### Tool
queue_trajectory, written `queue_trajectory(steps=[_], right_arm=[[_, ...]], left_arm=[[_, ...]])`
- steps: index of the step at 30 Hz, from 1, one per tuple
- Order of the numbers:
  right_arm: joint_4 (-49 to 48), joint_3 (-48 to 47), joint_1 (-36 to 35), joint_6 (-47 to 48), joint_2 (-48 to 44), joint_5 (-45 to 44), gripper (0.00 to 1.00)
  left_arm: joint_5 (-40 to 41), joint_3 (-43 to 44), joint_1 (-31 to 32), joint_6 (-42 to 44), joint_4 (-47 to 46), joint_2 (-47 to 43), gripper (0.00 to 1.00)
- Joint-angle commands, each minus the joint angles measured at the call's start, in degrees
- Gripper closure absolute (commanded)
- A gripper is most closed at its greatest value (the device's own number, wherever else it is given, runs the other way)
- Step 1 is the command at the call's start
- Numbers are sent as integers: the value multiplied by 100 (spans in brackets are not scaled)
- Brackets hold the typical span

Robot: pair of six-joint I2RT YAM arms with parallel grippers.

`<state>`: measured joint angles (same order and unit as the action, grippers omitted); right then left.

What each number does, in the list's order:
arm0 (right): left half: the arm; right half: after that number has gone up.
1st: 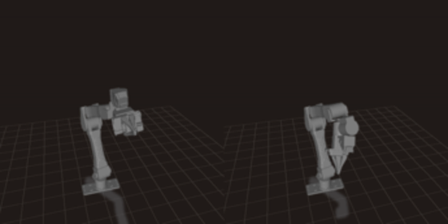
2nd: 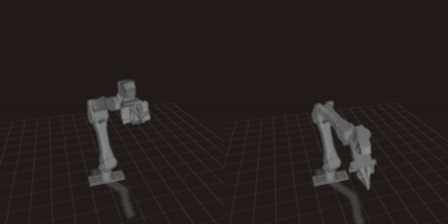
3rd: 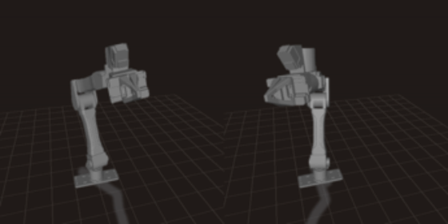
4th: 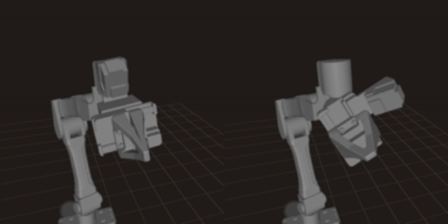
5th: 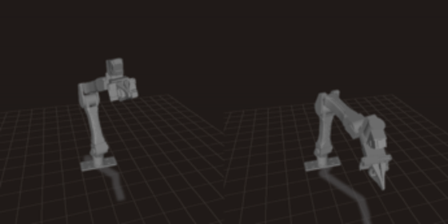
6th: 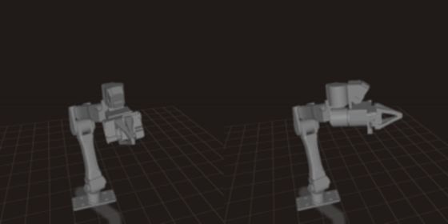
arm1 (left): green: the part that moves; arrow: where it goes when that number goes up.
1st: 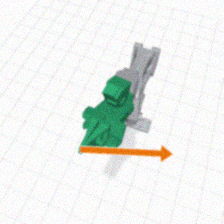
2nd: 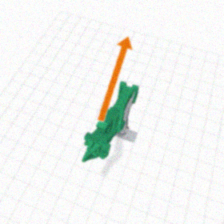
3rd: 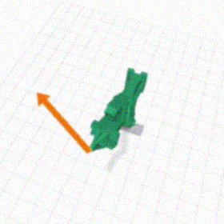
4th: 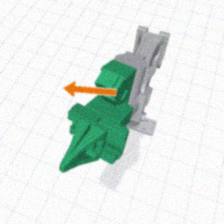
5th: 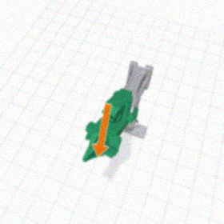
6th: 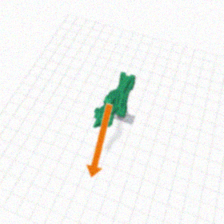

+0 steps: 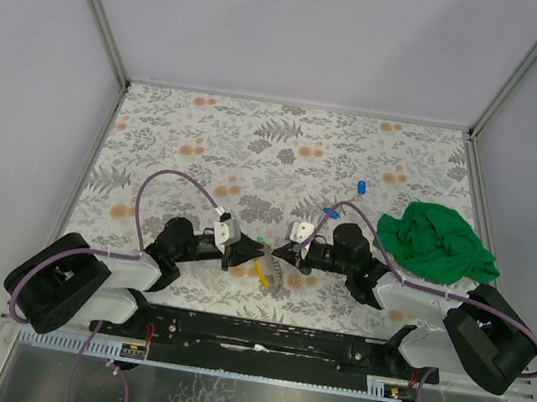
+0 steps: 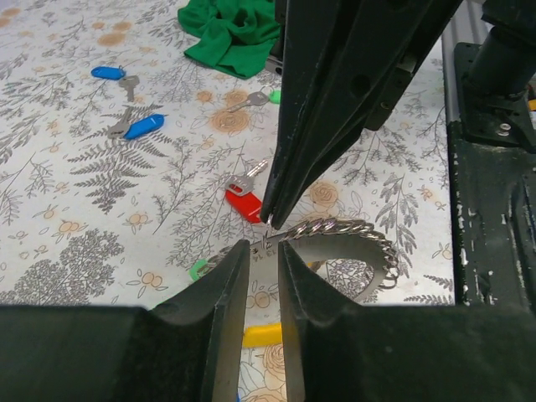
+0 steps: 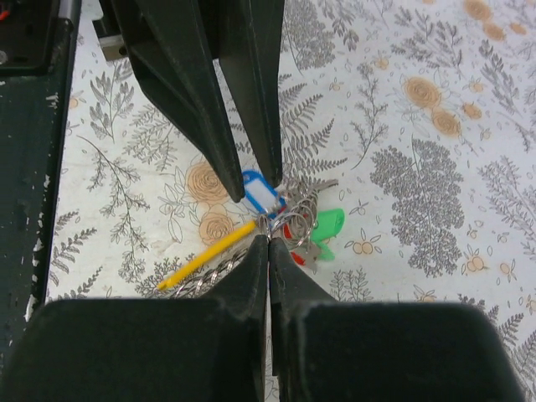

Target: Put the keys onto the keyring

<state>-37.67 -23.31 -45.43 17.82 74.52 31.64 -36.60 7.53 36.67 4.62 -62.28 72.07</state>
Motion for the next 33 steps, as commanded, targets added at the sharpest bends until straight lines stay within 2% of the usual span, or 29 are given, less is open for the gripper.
queue_trajectory(steps=[1,23,28,33], right_arm=[[-1085,60,61,-303,-193,267,100],[-1767,191,61,-646,61,813,100],[-1727,177,63,-641,102,840,100],[-1718,175,61,-640,120,865,100]], left_arm=[[-317,3,-37,-137,-590,71,80],[-427,95,-45,-199,-680,236,81],[-435,78,-46,-194,-680,208,85],[-470,90,-46,-184,-672,211,95]])
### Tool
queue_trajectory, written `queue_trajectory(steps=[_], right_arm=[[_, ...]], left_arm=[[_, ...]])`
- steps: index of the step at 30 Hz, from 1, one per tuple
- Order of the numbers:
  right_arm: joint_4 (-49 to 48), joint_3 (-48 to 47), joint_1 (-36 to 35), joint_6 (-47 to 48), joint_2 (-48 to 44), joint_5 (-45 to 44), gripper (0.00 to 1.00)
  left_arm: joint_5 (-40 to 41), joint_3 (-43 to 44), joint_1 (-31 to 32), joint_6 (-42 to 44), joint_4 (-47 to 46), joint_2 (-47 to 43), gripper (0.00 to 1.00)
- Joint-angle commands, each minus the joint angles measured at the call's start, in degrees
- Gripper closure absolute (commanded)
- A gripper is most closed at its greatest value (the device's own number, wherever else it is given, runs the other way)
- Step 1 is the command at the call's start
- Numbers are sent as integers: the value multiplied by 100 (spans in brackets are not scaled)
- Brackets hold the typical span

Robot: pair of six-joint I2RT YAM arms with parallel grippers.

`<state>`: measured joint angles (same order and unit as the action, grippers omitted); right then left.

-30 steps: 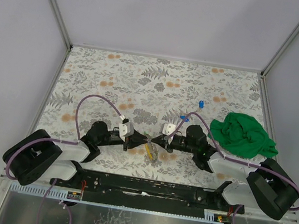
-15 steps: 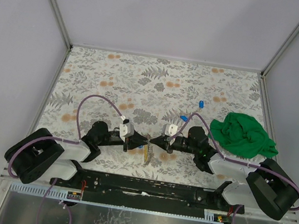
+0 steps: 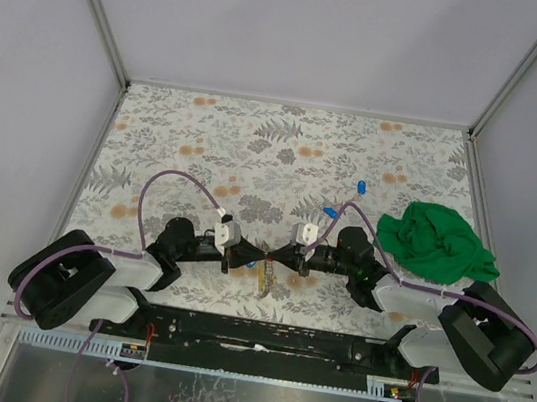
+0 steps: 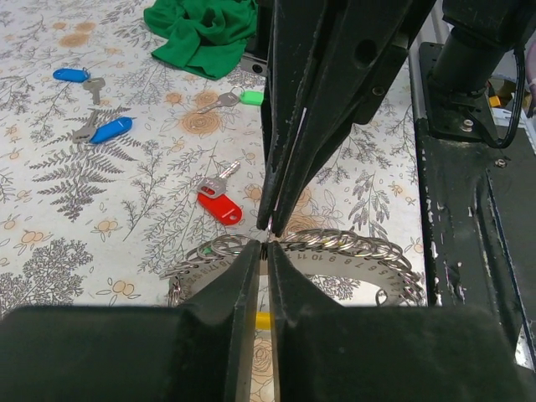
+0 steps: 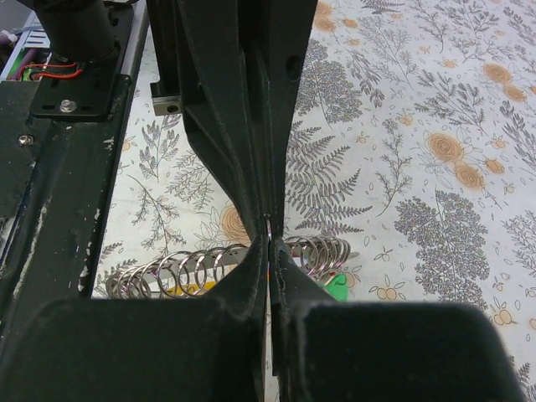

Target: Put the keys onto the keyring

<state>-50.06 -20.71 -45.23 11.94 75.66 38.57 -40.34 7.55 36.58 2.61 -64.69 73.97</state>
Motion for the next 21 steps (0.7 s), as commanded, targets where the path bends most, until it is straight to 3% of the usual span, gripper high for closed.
queue_trajectory(steps=[1,6,8,14,21], right_arm=[[-466,-90,41,-52,9,183,100],[-159,-104,44,-30,-125,-50,99],[223,-129,41,9,-324,-256,89],[1848,-308,45,182,-1140,-1000,67],[4126,-1074,48,-263,-1500,-2595,61]], left_arm=[[-104,89,-37,17,-423,19,97],[-69,96,-37,115,-259,-63,100],[-61,126,-34,163,-126,-91,100],[44,256,-35,244,290,-117,100],[288,369,-34,244,677,-155,100]])
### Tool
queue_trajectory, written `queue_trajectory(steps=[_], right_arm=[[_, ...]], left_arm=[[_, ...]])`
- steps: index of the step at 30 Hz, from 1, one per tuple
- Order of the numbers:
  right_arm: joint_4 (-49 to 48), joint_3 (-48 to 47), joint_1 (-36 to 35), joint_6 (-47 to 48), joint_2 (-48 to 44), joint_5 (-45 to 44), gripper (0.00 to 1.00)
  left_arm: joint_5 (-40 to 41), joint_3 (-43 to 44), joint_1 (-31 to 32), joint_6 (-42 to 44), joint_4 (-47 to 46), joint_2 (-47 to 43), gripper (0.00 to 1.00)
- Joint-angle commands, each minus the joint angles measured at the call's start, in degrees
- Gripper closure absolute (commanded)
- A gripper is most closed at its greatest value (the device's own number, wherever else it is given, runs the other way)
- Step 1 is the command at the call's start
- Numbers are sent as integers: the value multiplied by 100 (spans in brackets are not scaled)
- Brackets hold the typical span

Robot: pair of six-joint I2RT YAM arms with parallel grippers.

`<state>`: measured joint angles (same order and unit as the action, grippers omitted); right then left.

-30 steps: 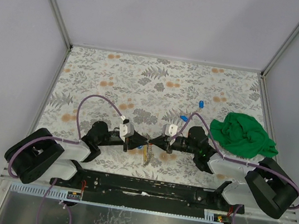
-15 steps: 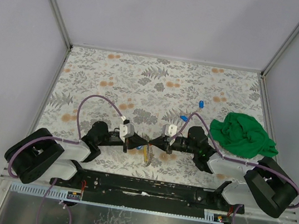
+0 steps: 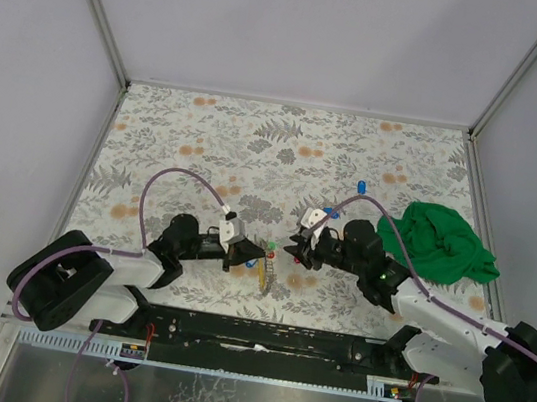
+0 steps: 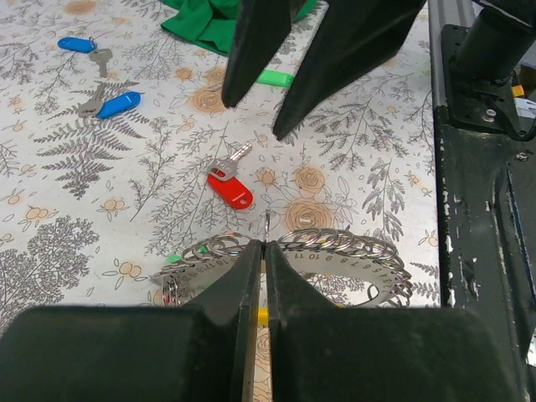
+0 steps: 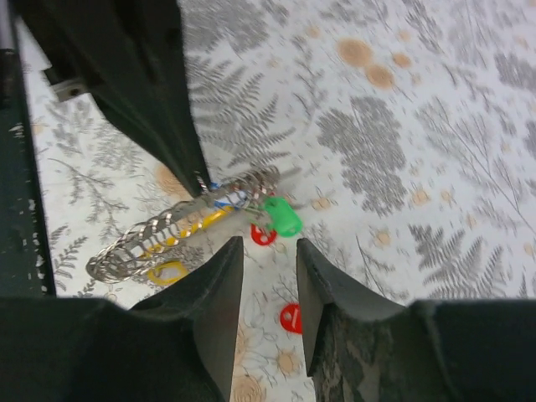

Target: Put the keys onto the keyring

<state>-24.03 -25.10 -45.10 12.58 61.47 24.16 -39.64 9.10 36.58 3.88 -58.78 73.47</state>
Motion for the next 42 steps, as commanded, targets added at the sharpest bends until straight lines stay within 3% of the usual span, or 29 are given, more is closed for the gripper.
queue_trajectory(steps=[1,7,11,18,28,42], right_arm=[[1834,-781,30,-456,-44,-1362,61],[3189,-1463,37,-1294,438,-2408,61],[3414,-1700,83,-1806,944,-2543,61],[3932,-2433,568,-2352,1951,-1937,63],[5127,-3690,1240,-2240,3209,-733,64],[5551,-4154,1423,-2049,4291,-419,69]], left_arm=[[273,249,-36,117,146,-94,100],[402,340,-33,86,311,-25,100],[442,338,-37,82,332,-44,100],[458,408,-35,79,465,14,100],[470,425,-39,103,510,8,100],[460,469,-20,104,601,27,100]])
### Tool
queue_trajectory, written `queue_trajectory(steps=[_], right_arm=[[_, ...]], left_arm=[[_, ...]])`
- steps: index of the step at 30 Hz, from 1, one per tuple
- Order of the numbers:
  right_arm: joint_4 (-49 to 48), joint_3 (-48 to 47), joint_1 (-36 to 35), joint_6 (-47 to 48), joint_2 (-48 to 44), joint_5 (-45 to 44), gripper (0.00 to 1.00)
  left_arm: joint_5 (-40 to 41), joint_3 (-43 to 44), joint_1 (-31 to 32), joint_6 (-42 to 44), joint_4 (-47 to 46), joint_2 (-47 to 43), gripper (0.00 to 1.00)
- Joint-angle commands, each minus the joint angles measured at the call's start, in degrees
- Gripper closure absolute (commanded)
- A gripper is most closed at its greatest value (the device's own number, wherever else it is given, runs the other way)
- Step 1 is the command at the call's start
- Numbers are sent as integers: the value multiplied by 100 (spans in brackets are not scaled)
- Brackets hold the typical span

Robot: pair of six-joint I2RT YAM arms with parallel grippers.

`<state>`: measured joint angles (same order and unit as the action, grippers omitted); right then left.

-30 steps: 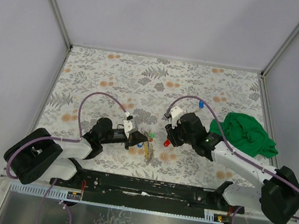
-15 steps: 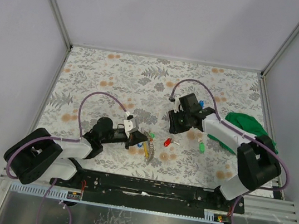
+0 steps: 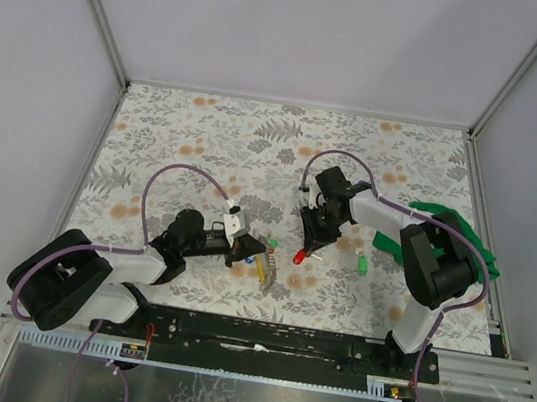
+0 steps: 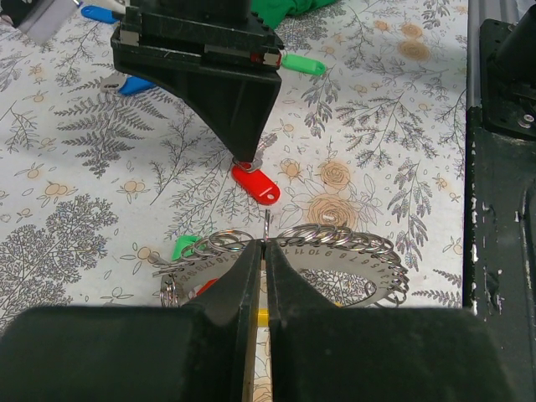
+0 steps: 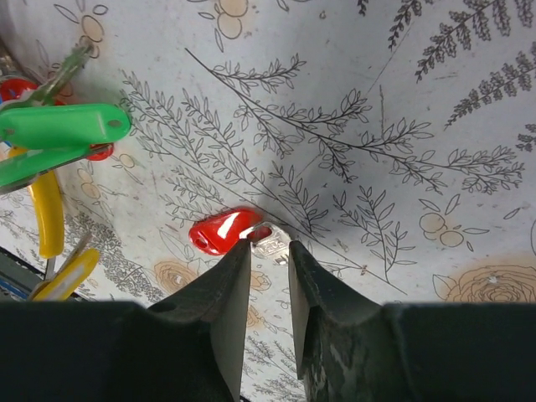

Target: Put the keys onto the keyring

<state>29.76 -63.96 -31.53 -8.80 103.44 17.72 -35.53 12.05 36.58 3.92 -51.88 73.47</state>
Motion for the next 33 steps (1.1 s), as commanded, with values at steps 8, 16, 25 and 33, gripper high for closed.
queue_trajectory(steps=[8,16,25,33], right_arm=[[110,-256,138,50,79,176,67],[-66,-314,181,133,11,654,66],[185,-626,180,589,203,708,67],[461,-867,171,801,486,791,72]], left_arm=[[50,176,-11,95,-86,15,100],[36,190,3,105,-59,19,100],[-8,224,8,107,-29,60,100],[-19,236,10,108,-14,62,100]])
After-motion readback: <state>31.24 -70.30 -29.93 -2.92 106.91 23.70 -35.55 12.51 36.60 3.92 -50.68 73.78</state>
